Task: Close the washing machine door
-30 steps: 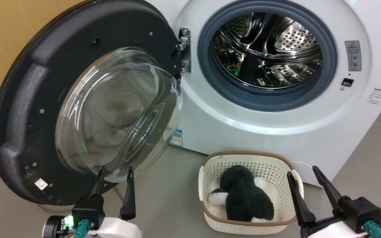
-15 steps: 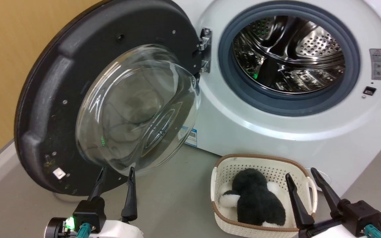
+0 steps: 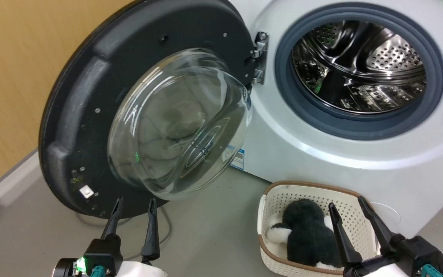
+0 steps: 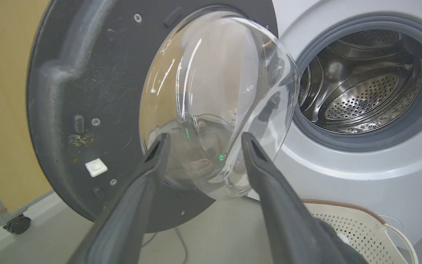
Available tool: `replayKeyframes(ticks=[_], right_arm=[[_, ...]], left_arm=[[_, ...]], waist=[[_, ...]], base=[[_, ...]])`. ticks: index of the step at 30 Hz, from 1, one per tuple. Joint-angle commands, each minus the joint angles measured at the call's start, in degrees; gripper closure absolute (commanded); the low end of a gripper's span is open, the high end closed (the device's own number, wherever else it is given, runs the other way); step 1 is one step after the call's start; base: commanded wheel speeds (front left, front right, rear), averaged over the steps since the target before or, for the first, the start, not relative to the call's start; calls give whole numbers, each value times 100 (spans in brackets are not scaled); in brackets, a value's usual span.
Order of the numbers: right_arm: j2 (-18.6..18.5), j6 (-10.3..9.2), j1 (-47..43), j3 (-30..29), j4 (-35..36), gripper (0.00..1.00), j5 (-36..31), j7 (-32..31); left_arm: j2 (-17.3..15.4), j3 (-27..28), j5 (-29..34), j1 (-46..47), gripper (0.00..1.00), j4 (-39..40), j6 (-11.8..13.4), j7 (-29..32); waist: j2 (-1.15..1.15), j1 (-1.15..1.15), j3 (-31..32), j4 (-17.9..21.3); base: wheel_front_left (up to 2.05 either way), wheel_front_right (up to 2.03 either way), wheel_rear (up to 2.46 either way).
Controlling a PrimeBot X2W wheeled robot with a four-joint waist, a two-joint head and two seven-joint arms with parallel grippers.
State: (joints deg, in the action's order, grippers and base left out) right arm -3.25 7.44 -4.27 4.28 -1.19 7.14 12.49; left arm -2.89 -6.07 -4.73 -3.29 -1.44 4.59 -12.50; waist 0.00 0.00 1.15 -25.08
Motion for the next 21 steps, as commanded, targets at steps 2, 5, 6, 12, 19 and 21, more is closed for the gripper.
replayKeyframes(ticks=[2,5,6,12,19,21], right_arm=[[-23,4,-41,24,-10,0,40,70],[-53,4,-56,91,-3,0,97,129],[-57,4,-61,97,-2,0,108,141],[-76,4,-87,124,17,0,174,213],[-91,5,-111,122,8,0,187,251],[-91,5,-110,123,11,0,186,251]], left_arm=[[1,-11,-29,-77,0,13,37,-68],[2,-41,18,-95,0,-5,38,-128],[2,-48,28,-99,0,-11,42,-140],[2,-82,6,-115,0,-29,76,-212],[2,-81,-97,-128,0,9,49,-250],[2,-81,-109,-129,0,25,46,-250]], waist=[[0,0,8,-53],[0,0,15,-167],[0,0,16,-191],[0,0,9,-334],[0,0,-18,-417],[0,0,-25,-419]], base=[[0,0,0],[0,0,0],[0,0,0],[0,0,0],[0,0,0],[0,0,0]])
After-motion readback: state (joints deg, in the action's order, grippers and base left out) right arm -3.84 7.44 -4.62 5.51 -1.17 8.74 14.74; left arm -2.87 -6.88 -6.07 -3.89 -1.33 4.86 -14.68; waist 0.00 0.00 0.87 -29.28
